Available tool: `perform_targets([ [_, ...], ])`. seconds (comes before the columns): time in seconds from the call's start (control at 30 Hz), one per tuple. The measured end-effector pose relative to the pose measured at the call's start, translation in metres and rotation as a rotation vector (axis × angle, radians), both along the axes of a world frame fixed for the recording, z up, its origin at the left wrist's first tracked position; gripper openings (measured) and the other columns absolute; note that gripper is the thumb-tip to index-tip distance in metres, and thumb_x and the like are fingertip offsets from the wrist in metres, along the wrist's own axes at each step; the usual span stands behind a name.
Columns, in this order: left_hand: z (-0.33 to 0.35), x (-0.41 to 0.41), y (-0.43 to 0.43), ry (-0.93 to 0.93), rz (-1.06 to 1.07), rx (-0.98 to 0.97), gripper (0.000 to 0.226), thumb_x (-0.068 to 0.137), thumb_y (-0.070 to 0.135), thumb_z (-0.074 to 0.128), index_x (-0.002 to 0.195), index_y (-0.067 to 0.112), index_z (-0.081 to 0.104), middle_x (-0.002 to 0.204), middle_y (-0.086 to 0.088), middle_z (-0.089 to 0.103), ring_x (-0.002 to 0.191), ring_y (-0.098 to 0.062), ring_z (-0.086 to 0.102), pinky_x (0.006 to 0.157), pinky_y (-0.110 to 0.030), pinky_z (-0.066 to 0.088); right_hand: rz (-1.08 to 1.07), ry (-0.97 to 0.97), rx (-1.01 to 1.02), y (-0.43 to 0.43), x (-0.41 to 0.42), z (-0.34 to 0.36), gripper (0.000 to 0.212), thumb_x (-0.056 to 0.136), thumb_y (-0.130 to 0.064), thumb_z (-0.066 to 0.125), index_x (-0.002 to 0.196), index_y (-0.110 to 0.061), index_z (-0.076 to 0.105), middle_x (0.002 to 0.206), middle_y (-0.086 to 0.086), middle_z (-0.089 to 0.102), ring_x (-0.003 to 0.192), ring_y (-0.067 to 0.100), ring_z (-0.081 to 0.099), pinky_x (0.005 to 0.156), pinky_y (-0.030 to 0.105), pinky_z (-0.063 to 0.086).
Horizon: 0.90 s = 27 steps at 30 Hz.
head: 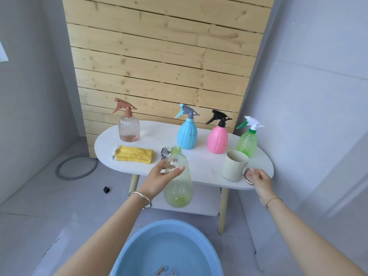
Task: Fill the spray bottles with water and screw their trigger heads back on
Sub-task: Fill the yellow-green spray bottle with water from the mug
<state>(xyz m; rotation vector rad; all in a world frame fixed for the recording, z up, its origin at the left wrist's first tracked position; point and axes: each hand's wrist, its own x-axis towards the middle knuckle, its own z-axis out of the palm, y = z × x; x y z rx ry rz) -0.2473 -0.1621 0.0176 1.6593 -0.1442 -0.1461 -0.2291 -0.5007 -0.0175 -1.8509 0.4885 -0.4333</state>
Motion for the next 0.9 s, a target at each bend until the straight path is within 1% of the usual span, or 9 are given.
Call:
perform_targets([
  [0.07,-0.003,-0.016,0.006,0.013,0.012,0.013,0.075,0.055,0.066,0.072,0.118,0.028,0.058,0.119,0.006,0.062,0.1,-0.002,0.062,0.086,-0.023,0.048,-0.028,-0.047,0.041,-0.001,-0.022,0.008,0.019,0.098,-0.021,0.05,0.089,-0.009,0.061,0.088,0.01,0.062,0.081,0.018,0.054,0.067,0.014,0.043],
  [0.17,-0.012,-0.044,0.013,0.031,0.024,-0.016,0.066,0.063,0.05,0.075,0.116,0.018,0.052,0.117,0.005,0.062,0.104,-0.004,0.061,0.083,-0.019,0.047,-0.004,-0.091,0.104,0.0,-0.054,0.022,0.021,0.097,-0.022,0.051,0.087,-0.007,0.062,0.079,0.003,0.06,0.073,0.01,0.054,0.057,0.002,0.04],
  [0.27,-0.032,-0.068,0.018,0.057,0.059,-0.056,0.068,0.055,0.049,0.081,0.103,0.015,0.049,0.114,0.002,0.066,0.108,-0.012,0.063,0.088,-0.025,0.048,0.07,-0.087,0.183,0.009,-0.083,0.032,0.024,0.095,-0.025,0.056,0.075,-0.013,0.063,0.074,0.003,0.062,0.072,0.014,0.055,0.07,0.017,0.041],
  [0.33,-0.051,-0.084,0.021,0.073,0.082,-0.046,0.073,0.051,0.051,0.085,0.101,0.015,0.048,0.111,0.004,0.067,0.11,-0.015,0.063,0.093,-0.03,0.049,0.139,-0.074,0.191,0.019,-0.104,0.032,0.024,0.094,-0.025,0.056,0.074,-0.012,0.063,0.065,0.004,0.055,0.064,0.014,0.049,0.069,0.024,0.037],
  [0.47,-0.088,-0.11,0.028,0.128,0.122,-0.007,0.087,0.048,0.058,0.087,0.113,0.017,0.048,0.113,0.006,0.066,0.111,-0.012,0.062,0.101,-0.04,0.047,0.391,0.071,0.074,0.052,-0.134,0.016,0.024,0.094,-0.021,0.056,0.076,-0.009,0.064,0.062,0.003,0.047,0.059,0.012,0.041,0.057,0.017,0.035],
  [0.6,-0.13,-0.134,0.034,0.161,0.175,0.028,0.087,0.041,0.066,0.081,0.112,0.026,0.051,0.115,0.008,0.064,0.11,-0.01,0.061,0.1,-0.037,0.047,0.575,0.343,-0.06,0.087,-0.15,-0.036,0.021,0.092,-0.023,0.061,0.076,-0.01,0.065,0.061,-0.001,0.052,0.059,0.01,0.045,0.055,0.013,0.037],
  [0.67,-0.153,-0.147,0.035,0.199,0.18,0.042,0.081,0.048,0.061,0.082,0.114,0.025,0.052,0.115,0.01,0.064,0.111,-0.009,0.06,0.098,-0.033,0.047,0.575,0.439,-0.073,0.104,-0.156,-0.077,0.018,0.09,-0.022,0.063,0.08,-0.007,0.065,0.062,-0.002,0.051,0.059,0.009,0.043,0.051,0.011,0.034],
  [0.77,-0.173,-0.157,0.037,0.208,0.174,0.092,0.061,0.068,0.045,0.083,0.119,0.027,0.054,0.118,0.012,0.062,0.114,-0.007,0.057,0.099,-0.029,0.044,0.51,0.47,-0.101,0.12,-0.158,-0.125,0.03,0.088,-0.026,0.063,0.079,0.002,0.061,0.073,0.002,0.054,0.07,0.013,0.045,0.052,0.016,0.032],
  [0.9,-0.199,-0.159,0.047,0.225,0.165,0.146,0.061,0.064,0.05,0.084,0.116,0.029,0.059,0.119,0.009,0.062,0.115,-0.008,0.056,0.101,-0.031,0.044,0.395,0.517,-0.16,0.129,-0.167,-0.179,0.038,0.088,-0.035,0.061,0.062,-0.016,0.041,0.062,-0.003,0.051,0.059,0.014,0.041,0.054,0.025,0.031],
])
